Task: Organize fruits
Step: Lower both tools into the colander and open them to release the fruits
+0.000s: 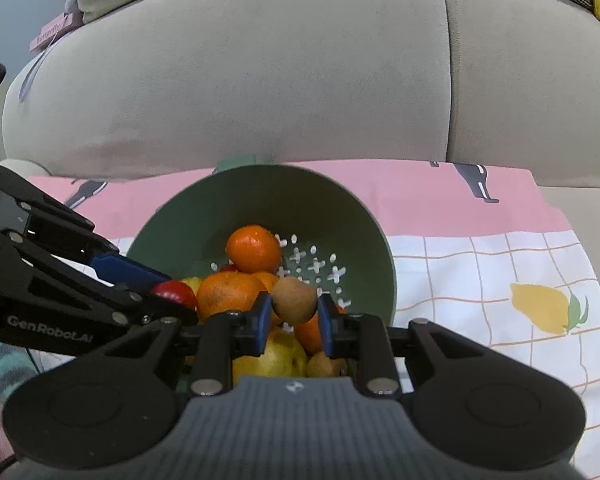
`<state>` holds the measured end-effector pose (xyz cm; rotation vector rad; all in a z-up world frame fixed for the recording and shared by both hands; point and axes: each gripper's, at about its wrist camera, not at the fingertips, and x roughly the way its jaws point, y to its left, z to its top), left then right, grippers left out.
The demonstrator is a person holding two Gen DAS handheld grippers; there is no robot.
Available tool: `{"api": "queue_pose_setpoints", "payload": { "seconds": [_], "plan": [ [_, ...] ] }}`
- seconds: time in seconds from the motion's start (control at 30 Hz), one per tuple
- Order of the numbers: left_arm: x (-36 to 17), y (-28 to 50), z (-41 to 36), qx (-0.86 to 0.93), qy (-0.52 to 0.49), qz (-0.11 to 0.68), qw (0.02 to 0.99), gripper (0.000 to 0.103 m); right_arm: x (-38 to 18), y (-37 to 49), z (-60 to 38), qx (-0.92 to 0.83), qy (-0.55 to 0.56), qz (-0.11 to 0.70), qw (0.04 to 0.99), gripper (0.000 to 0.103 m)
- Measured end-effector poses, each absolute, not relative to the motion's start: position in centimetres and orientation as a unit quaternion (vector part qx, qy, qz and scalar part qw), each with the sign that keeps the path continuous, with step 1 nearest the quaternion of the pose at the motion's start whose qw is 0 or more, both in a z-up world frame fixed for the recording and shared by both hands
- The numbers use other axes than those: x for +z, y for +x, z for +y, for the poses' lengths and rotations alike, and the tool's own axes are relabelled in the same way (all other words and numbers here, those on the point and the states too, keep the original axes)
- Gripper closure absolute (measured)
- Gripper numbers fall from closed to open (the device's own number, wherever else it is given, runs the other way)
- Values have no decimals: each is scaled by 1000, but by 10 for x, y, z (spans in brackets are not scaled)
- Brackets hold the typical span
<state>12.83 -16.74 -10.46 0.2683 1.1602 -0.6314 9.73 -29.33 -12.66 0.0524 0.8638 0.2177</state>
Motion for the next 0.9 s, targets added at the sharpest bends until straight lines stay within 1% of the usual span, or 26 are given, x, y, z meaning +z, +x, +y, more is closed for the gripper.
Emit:
{"api": "queue_pose_setpoints", "payload": {
  "seconds": [0.23,0.43,0.6,0.9],
  "plan": [
    [-110,130,-175,-303,114,527,786,71,-130,87,-290,106,15,430,896,81],
    [-107,141,-187,-312,119,510,793,71,-132,93,-295,93,17,432,897,81],
    [-113,153,-194,-310,111,512,794,71,-133,101,-300,90,22,429,899,81],
    [-112,165,-179,-279,112,503,810,71,-133,120,-289,106,11,414,904,81]
  ]
}}
